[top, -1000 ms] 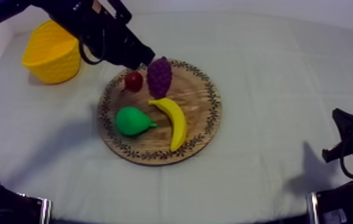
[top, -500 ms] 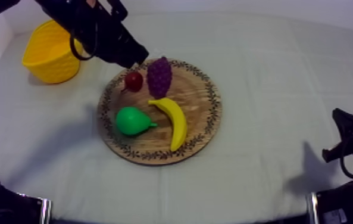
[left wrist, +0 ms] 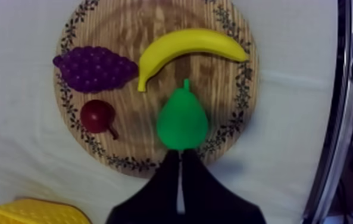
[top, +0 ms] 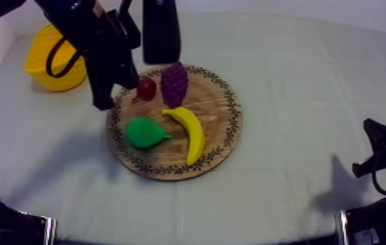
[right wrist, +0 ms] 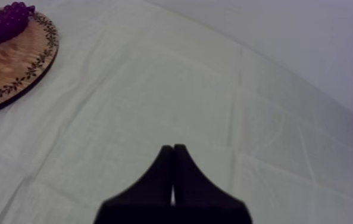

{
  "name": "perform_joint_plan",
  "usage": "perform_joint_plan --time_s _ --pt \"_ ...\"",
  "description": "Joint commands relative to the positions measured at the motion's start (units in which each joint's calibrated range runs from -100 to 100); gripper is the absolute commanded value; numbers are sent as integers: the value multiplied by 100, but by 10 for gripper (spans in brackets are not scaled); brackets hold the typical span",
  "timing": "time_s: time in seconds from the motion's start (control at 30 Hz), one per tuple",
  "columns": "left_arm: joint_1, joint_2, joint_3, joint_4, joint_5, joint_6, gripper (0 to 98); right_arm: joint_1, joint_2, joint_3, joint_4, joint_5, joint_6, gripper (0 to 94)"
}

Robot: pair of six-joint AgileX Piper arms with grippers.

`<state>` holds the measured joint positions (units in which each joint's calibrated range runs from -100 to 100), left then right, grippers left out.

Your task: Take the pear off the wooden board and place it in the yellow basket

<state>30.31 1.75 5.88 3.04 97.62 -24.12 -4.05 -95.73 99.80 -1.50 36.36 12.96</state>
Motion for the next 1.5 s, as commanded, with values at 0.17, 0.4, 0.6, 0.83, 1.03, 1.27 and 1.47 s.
perform_joint_plan --time_s 0.17,0.4,0.6,0.83,1.03,1.27,1.47 --pt "3 -23 -100 -27 202 -500 71 -1 -3 -2 1 2 1 4" --pt "26 9 -111 -90 129 -215 273 -1 -3 -2 1 2 1 4" --pt "89 24 -14 -236 105 -54 453 -1 -3 -2 1 2 1 4" --pt "100 60 126 -581 0 536 814 -1 -3 -2 1 2 1 4" --pt "139 85 327 -746 -200 924 944 -1 -3 -2 1 2 1 4" --pt "117 73 251 -588 -201 831 963 -1 -3 -2 1 2 1 4" --pt "112 74 259 -493 -154 662 962 -1 -3 -2 1 2 1 4"
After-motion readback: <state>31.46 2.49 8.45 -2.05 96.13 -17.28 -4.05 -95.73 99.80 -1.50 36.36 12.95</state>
